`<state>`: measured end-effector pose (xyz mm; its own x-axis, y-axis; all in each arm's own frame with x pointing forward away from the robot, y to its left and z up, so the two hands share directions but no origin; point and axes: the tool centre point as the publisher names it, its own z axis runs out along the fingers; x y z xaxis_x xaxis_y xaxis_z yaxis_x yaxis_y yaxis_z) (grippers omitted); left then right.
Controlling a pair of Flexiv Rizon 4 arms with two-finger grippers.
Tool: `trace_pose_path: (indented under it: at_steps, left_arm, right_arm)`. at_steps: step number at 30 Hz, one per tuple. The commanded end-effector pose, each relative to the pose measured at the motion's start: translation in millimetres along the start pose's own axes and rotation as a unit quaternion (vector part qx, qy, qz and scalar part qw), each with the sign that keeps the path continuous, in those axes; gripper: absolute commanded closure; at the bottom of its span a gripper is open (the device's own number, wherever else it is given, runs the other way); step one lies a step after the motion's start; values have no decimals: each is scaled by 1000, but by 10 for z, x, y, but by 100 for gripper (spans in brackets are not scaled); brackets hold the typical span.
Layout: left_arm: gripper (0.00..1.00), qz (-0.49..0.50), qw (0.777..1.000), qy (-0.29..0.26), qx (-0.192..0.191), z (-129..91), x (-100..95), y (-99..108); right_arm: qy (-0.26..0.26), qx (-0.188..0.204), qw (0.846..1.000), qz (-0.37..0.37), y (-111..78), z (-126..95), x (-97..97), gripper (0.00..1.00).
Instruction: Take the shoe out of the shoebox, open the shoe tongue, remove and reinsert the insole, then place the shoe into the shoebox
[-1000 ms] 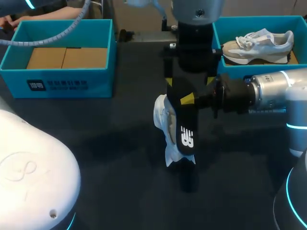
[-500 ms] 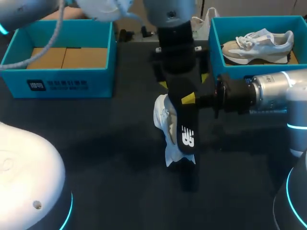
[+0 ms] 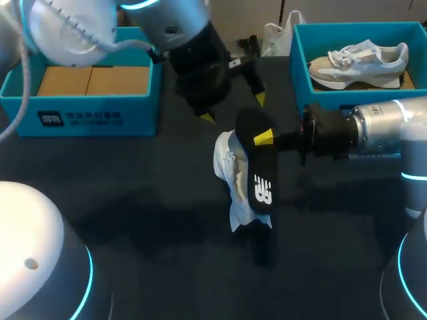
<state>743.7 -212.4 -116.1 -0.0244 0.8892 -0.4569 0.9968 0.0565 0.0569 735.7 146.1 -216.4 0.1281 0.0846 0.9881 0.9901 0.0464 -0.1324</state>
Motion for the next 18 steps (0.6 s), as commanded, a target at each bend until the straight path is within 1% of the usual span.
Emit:
trace_pose_path:
  at_steps: [1, 6, 8, 9, 14, 18]
  left_arm:
    - [0, 7, 979, -204, -7, -81, 170, -56]
    - [0, 19, 964, -264, -8, -146, 220, -108]
    - [0, 16, 957, -289, -3, -159, 243, -125]
    - [0, 15, 956, -291, -3, -160, 247, -128]
    - [0, 15, 933, -361, 5, -197, 317, -182]
    - [0, 17, 920, -391, 2, -206, 348, -201]
  right_arm:
    - [-2, -5, 1000, 3, -42, 5, 16, 100]
    - [-5, -9, 1000, 7, -56, 1, 45, 100]
    - [-6, -11, 1000, 7, -60, -7, 56, 100]
    - [-6, -12, 1000, 7, -61, -8, 58, 100]
    - [-8, -18, 1000, 7, -61, -34, 70, 100]
    - [-9, -19, 1000, 5, -53, -51, 87, 100]
